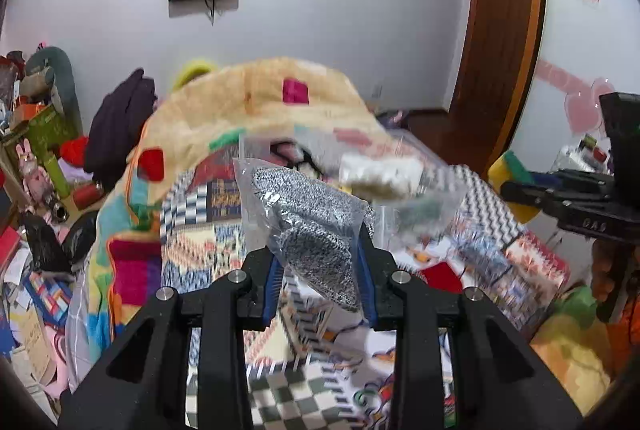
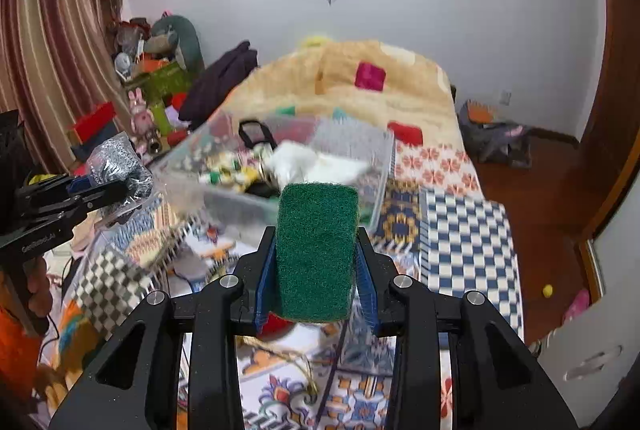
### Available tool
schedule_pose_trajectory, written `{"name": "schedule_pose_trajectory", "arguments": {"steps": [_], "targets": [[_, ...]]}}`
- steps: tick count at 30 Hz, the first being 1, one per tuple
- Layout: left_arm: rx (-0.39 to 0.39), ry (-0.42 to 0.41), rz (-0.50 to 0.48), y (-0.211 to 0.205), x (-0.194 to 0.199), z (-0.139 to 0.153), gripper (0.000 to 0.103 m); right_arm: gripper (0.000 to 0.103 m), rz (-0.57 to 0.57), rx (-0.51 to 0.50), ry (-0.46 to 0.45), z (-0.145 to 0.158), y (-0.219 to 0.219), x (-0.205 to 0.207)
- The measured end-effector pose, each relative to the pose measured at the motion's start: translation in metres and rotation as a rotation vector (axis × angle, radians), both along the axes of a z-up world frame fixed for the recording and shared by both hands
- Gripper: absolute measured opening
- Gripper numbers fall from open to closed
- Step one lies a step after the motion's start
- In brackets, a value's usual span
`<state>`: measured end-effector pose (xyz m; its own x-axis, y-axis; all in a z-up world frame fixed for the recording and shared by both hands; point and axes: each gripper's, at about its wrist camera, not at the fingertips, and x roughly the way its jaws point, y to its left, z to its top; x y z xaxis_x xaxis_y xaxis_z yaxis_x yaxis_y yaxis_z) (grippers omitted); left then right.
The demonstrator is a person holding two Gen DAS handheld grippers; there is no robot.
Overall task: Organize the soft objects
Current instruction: 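Lower both items into the clear box and open both tools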
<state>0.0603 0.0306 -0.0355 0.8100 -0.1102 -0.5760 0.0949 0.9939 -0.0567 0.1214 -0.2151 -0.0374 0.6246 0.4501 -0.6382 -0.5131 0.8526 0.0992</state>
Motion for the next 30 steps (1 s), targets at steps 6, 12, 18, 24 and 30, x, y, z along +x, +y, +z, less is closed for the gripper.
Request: {"name": "schedule_pose_trajectory", "arguments": {"steps": [6,12,18,24,30], "targets": [[0.001,-0.061,-0.006,-0.008,0.018,0.020,0.033,0.033,0.006,0.020,-0.061,0.022,0.010,0.013],[0.029,-0.084,-0.017,-0.017,0.047,0.025,0.033,0.033,0.004,0.037,-0.086,0.028,0.019,0.032],[0.030,-0.037,-0.012,-0.018,0.081,0.009,0.033,0.033,0.003,0.063,-0.041,0.015,0.022,0.056],[-0.016,0.043,-0.029,-0.017,0.107,-0.020,0.033,0.033,0.007,0.011,-0.007,-0.011,0.036,0.072],[-0.030,0.103,-0.028,-0.016,0.120,-0.044,0.033,0.033,0.004,-0.037,0.022,-0.032,0.044,0.083]]}}
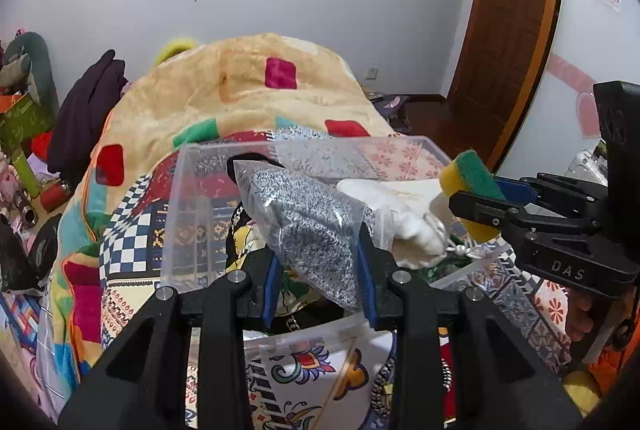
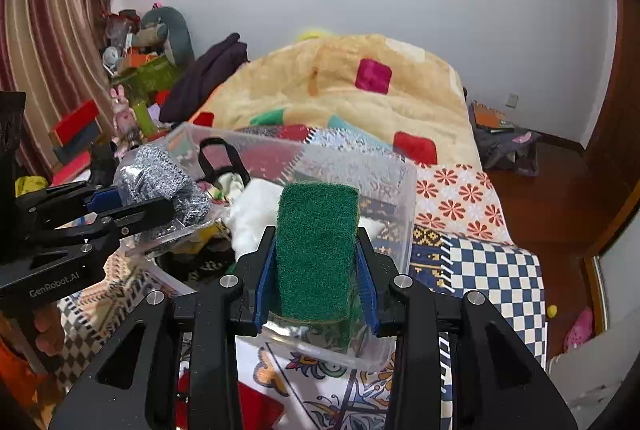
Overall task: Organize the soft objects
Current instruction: 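Lower both items into the clear box and open both tools, then grasp the beaded bracelet with the left tool while the right tool grasps the red velvet pouch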
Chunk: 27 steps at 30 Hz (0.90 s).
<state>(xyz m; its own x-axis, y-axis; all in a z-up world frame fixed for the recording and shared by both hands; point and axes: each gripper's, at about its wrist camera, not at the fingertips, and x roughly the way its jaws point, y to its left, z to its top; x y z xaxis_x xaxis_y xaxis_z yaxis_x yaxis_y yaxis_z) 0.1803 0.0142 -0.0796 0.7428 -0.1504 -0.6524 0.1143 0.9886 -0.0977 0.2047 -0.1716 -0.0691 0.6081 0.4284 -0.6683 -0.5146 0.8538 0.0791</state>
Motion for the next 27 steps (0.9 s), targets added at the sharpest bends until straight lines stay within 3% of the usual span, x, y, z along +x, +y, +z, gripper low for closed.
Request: {"name": "schedule_pose_trajectory", "arguments": {"steps": [7,11,20,27], "targets": [[0.031,0.011,-0.007,-0.005,0.002,-0.005,0.035,0.037,-0.002,-0.033,0.026,-0.010,0.002,0.003],[0.020,0.025,-0.003,-0.004,0.000,-0.004,0.047,0.062,-0.007,-0.039,0.015,-0.009,0.002,0.002],[0.036,-0.079,0.016,0.001,-0.029,0.030,0.070,0.083,-0.022,0.004,-0.043,0.019,-0.011,-0.012],[0.035,-0.148,0.018,0.000,-0.056,0.053,0.090,0.086,0.013,0.013,-0.054,0.035,-0.013,-0.035]]}}
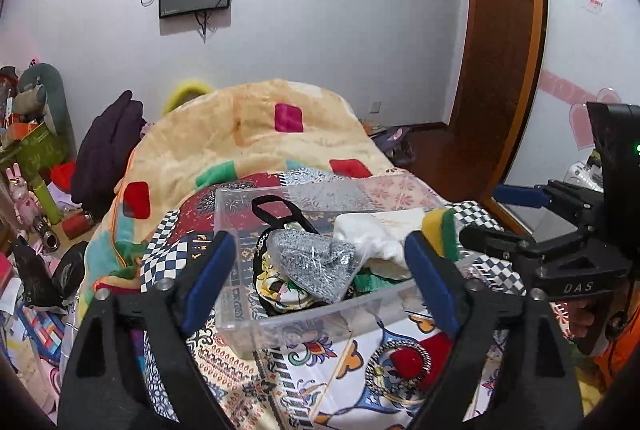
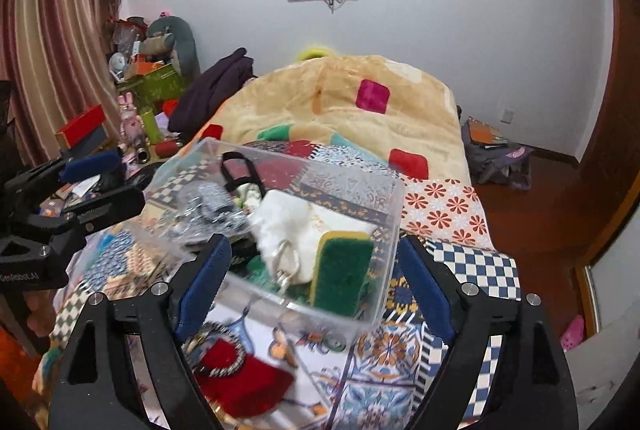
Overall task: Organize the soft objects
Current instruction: 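Grasp the beaded bracelet with the left tool while the right tool grasps the red velvet pouch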
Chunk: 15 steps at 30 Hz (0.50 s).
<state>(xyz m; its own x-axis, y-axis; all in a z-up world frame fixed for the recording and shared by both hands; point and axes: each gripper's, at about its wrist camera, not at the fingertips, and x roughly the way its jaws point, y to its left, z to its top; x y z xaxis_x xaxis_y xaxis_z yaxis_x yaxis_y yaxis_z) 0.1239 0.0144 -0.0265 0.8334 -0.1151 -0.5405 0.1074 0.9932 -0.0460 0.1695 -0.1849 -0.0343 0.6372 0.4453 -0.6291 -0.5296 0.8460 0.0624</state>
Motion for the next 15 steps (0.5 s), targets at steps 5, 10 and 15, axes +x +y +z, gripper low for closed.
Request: {"name": "schedule_pose_trajectory", "arguments": {"steps": [5,10,15], "targets": [[0.018,0.014,-0.021,-0.004,-0.015,-0.003,0.091,0.099,0.028,0.013,0.016,-0.003,-0.003,-0.019],[0.043,0.066,-0.036,-0.011,-0.026,-0.020,0.091,0.099,0.052,-0.005,0.048,-0.016,-0.001,-0.032],[0.040,0.158,-0.045,-0.013,-0.029,-0.050,0.090,0.099,0.070,-0.032,0.137,-0.045,0.003,-0.036]]}}
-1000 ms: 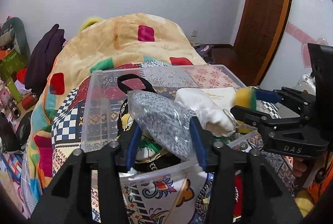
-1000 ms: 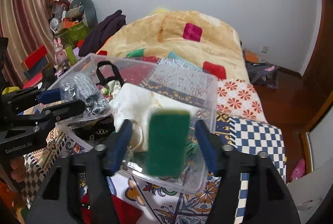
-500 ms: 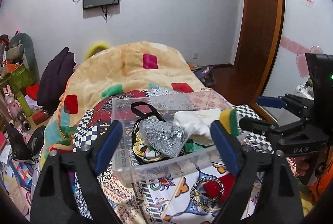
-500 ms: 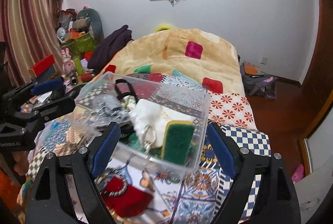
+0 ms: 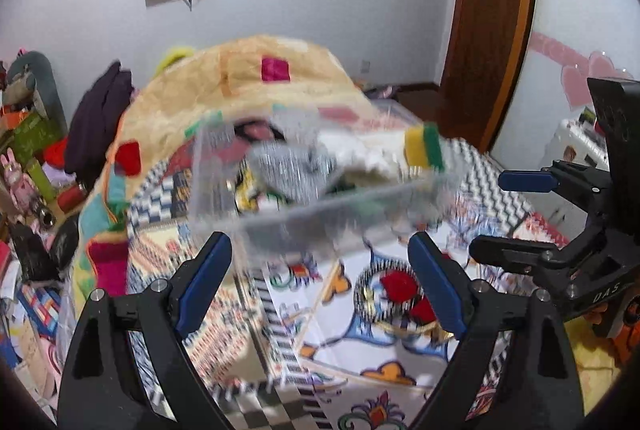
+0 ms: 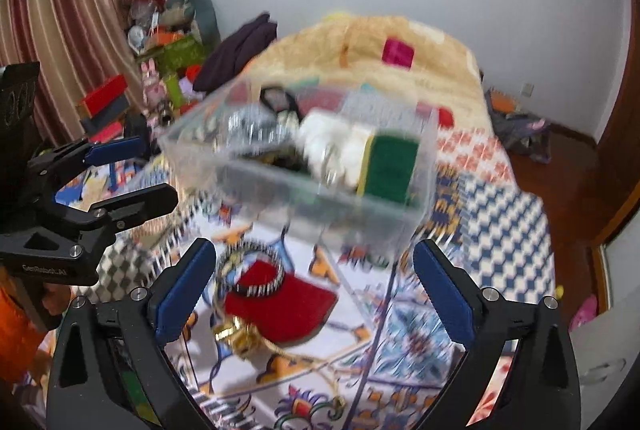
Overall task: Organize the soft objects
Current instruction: 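Grasp the beaded bracelet with the left tool while the right tool grasps the red velvet pouch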
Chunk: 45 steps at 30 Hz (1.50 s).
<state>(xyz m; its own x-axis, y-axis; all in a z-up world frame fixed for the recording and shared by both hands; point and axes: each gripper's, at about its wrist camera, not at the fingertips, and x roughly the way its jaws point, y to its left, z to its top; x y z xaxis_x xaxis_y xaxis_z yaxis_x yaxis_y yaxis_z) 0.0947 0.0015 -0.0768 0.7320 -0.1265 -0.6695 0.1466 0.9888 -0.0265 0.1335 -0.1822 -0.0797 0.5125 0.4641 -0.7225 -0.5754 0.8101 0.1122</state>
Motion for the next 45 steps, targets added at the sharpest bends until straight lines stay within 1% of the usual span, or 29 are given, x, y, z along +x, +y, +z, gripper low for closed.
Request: {"name": "schedule_pose_trajectory", "arguments": {"steps": [1,3,5,7,9,10,11,12,15,17,18,20,21,23,24,25,26,30,32,34,37,43,45], "targets": [[0.003,0.015,-0.001,-0.001,0.001,-0.006,0.090,0.099,0.004,-0.009,0.016,-0.005,0.002,0.000],[0.008,0.048,-0.008,-0.003,0.002,-0.016,0.078,0.099,0.016,-0.032,0.056,-0.019,0.006,0.001],[0.005,0.085,-0.020,-0.005,0.006,-0.027,0.071,0.098,0.037,-0.056,0.090,-0.032,0.013,0.001],[0.005,0.110,-0.031,-0.008,0.010,-0.035,0.065,0.098,0.053,-0.073,0.106,-0.039,0.017,0.001],[0.005,0.129,-0.040,-0.010,0.015,-0.040,0.057,0.096,0.064,-0.086,0.110,-0.042,0.021,0.000],[0.002,0.141,-0.046,-0.012,0.019,-0.043,0.054,0.093,0.069,-0.095,0.112,-0.044,0.023,0.000],[-0.002,0.151,-0.050,-0.014,0.020,-0.045,0.052,0.091,0.075,-0.100,0.117,-0.046,0.025,-0.001],[-0.009,0.165,-0.056,-0.015,0.023,-0.048,0.048,0.090,0.078,-0.100,0.124,-0.047,0.025,-0.001],[-0.019,0.203,-0.062,-0.018,0.033,-0.056,0.038,0.083,0.080,-0.096,0.145,-0.051,0.025,0.002],[-0.030,0.229,-0.072,-0.019,0.039,-0.062,0.033,0.073,0.082,-0.091,0.168,-0.054,0.025,0.005],[-0.036,0.237,-0.079,-0.020,0.041,-0.063,0.032,0.071,0.084,-0.090,0.174,-0.054,0.025,0.004],[-0.045,0.240,-0.082,-0.021,0.043,-0.064,0.027,0.063,0.083,-0.089,0.167,-0.054,0.025,0.003],[-0.048,0.240,-0.082,-0.022,0.044,-0.064,0.020,0.060,0.083,-0.089,0.162,-0.054,0.028,0.002],[-0.061,0.243,-0.080,-0.021,0.045,-0.064,0.010,0.047,0.080,-0.092,0.151,-0.053,0.028,0.001],[-0.071,0.243,-0.079,-0.020,0.046,-0.064,0.009,0.044,0.078,-0.092,0.148,-0.053,0.028,0.001],[-0.079,0.240,-0.078,-0.019,0.045,-0.065,0.008,0.037,0.077,-0.091,0.147,-0.053,0.027,0.001],[-0.082,0.239,-0.077,-0.018,0.045,-0.064,0.006,0.033,0.076,-0.088,0.146,-0.053,0.027,0.001],[-0.083,0.210,-0.062,-0.013,0.036,-0.060,0.006,0.027,0.069,-0.077,0.144,-0.052,0.024,0.001],[-0.083,0.193,-0.057,-0.010,0.031,-0.055,0.006,0.023,0.070,-0.076,0.138,-0.051,0.019,0.001],[-0.086,0.170,-0.052,-0.007,0.025,-0.048,0.006,0.022,0.079,-0.068,0.122,-0.048,0.016,-0.002],[-0.085,0.135,-0.042,-0.004,0.017,-0.040,0.006,0.021,0.089,-0.072,0.075,-0.039,0.016,-0.008],[-0.070,0.061,-0.028,-0.005,-0.001,-0.020,0.006,0.021,0.090,-0.052,-0.002,-0.016,0.009,-0.019],[-0.065,0.037,-0.026,-0.006,0.000,-0.011,0.006,0.021,0.084,-0.039,-0.021,-0.008,0.008,-0.018]]}}
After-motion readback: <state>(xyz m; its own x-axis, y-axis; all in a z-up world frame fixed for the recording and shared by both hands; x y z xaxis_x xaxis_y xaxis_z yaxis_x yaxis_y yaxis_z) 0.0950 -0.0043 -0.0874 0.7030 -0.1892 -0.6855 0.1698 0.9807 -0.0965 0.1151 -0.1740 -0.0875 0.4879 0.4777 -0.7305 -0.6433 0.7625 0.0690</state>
